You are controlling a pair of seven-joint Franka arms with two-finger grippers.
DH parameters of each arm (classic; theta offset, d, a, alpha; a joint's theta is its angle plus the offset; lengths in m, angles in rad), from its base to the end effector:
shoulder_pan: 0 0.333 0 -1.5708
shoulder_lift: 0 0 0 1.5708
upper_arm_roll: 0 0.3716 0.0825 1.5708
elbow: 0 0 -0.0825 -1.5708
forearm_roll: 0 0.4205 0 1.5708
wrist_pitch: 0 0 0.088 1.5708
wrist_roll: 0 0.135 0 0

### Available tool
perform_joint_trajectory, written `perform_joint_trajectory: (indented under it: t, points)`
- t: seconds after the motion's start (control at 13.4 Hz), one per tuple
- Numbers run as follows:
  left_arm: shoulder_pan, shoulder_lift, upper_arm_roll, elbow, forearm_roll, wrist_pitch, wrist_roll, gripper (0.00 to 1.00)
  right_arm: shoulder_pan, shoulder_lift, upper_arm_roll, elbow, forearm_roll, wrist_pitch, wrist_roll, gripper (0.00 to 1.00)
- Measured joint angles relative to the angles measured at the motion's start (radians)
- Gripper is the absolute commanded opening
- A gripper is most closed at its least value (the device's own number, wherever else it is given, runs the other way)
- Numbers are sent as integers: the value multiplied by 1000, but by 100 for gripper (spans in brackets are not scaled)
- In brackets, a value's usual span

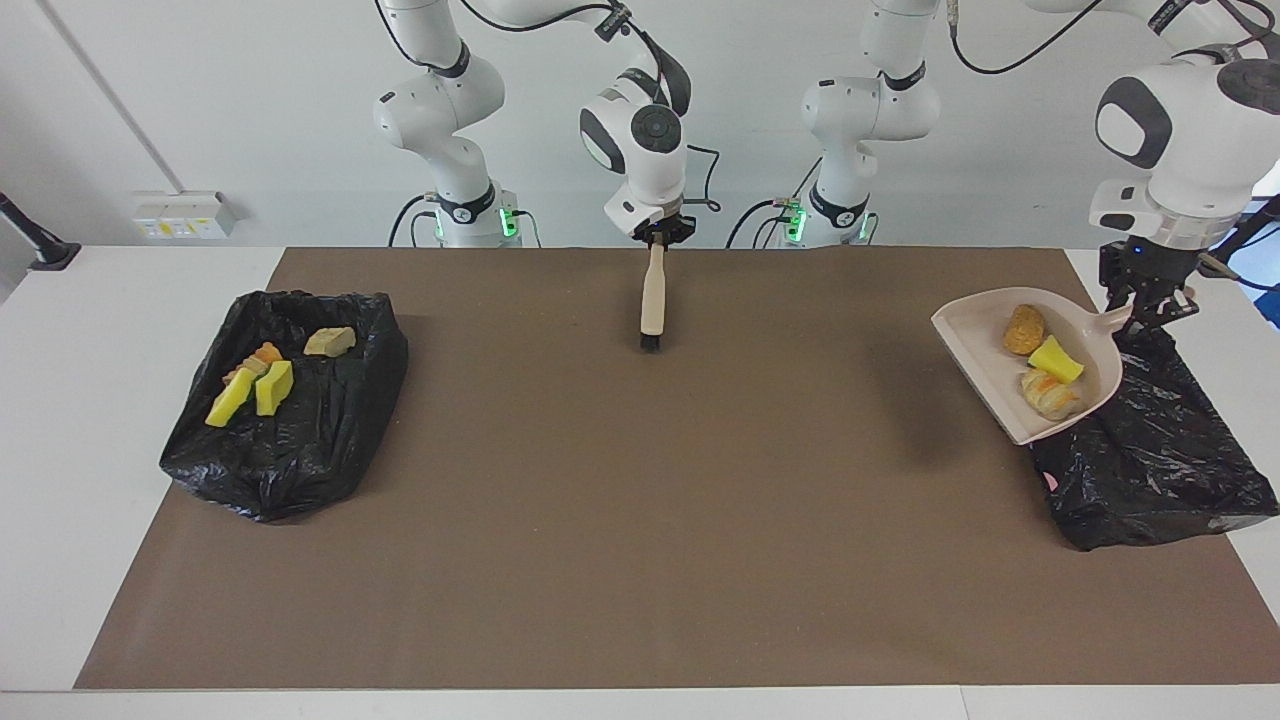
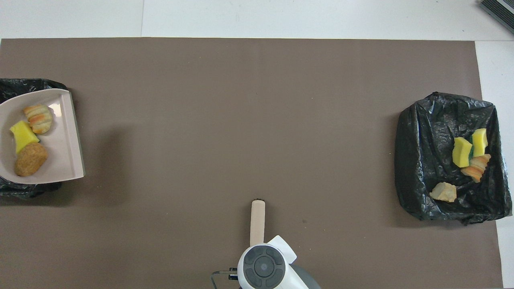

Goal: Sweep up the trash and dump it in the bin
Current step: 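Tip the dustpan over the black bag nearest the left arm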

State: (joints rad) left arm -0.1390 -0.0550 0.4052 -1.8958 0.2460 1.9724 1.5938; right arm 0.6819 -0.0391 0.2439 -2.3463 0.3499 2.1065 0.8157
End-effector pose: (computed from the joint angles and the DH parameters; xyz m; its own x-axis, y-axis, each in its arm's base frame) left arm 0.5680 0.1822 0.5531 0.1697 -0.9615 -0.2160 -0.9825 -0.1481 -0.1126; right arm 0.2794 0.4119 0.3388 0.9392 -0.0944 -0.3303 -0.1022 -0.9947 -0.0063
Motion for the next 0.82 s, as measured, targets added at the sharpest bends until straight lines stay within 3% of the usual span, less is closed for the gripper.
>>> perform_joint_trajectory:
  t: [0.22,0.45,0.67,0.75,0.82]
  points:
    - [1,28,85,60,0,12,88,0,0,-3,-1,-32,-2,12,-11,0]
    - [14,121,138,135,40,78,149,0,0,-6,-1,-38,-2,21,-44,0]
    - [23,191,138,154,173,180,151,0,-3,-6,-3,-40,-2,21,-71,13]
    - [24,203,138,159,193,193,151,0,-5,-6,-3,-40,-2,21,-71,41]
    - [24,211,138,163,227,198,151,0,-7,-6,-4,-40,-2,21,-71,98]
